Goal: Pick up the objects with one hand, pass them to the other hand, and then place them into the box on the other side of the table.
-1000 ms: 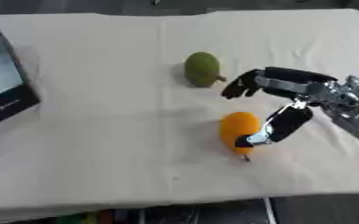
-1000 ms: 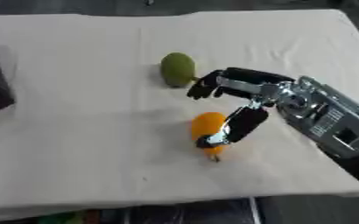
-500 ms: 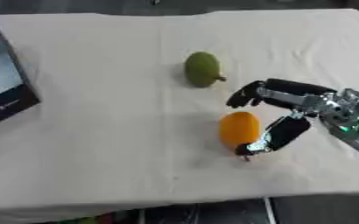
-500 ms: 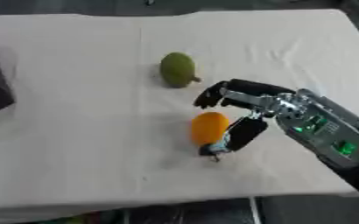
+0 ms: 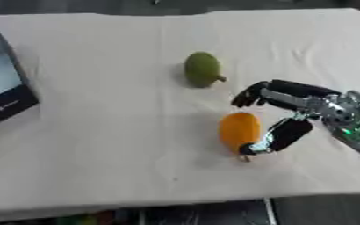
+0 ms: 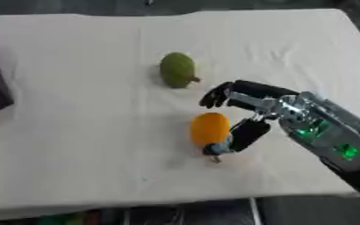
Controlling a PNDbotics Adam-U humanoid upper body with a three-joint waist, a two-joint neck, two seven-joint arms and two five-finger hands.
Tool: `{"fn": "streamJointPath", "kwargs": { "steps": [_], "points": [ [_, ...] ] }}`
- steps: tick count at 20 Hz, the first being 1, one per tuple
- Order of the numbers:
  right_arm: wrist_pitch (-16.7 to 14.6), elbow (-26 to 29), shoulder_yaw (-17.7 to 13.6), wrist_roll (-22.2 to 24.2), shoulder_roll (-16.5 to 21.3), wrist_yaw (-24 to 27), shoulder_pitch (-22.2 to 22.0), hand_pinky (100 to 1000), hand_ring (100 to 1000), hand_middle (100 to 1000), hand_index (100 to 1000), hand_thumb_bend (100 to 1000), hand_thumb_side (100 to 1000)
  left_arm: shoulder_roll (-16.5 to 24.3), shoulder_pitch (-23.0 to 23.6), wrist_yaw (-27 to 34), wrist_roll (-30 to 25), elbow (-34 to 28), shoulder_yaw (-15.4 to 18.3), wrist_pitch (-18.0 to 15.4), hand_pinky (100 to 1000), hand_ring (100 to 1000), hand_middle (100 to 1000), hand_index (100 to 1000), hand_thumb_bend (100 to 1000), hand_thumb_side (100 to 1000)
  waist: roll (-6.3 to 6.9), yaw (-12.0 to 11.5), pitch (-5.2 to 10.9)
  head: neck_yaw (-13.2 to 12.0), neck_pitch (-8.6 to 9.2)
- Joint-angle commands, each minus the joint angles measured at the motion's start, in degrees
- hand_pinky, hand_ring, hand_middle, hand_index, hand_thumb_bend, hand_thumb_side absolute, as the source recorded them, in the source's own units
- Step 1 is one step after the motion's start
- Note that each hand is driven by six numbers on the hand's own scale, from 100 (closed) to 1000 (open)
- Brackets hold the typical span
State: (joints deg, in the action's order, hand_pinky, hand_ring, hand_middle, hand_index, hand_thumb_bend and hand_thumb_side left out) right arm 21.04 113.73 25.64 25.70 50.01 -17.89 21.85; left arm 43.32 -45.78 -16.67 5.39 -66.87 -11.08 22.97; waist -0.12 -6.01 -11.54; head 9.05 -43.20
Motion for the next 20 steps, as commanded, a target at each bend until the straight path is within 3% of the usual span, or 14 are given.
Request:
{"fn": "streamJointPath", "kwargs": {
  "steps": [1,20],
  "points": [
    [1.3,0.9,-1.0,0.1,1.9,-1.4,0.2,821,827,762,837,570,320,1.7,-0.7,0.3,0.1,-0.6,1.0,0.2,813,745,759,796,739,429,0.88,-0.1,0.36,0.1,0.26],
    [6.9,0.9,-0.5,2.1,1.0,-4.0,-0.7,812,797,705,785,510,213,1.2,-0.7,1.0,0.8,-0.9,1.3,0.7,811,742,753,793,744,427,1.47,-1.2,-0.23,0.7,1.20]
  ]
}}
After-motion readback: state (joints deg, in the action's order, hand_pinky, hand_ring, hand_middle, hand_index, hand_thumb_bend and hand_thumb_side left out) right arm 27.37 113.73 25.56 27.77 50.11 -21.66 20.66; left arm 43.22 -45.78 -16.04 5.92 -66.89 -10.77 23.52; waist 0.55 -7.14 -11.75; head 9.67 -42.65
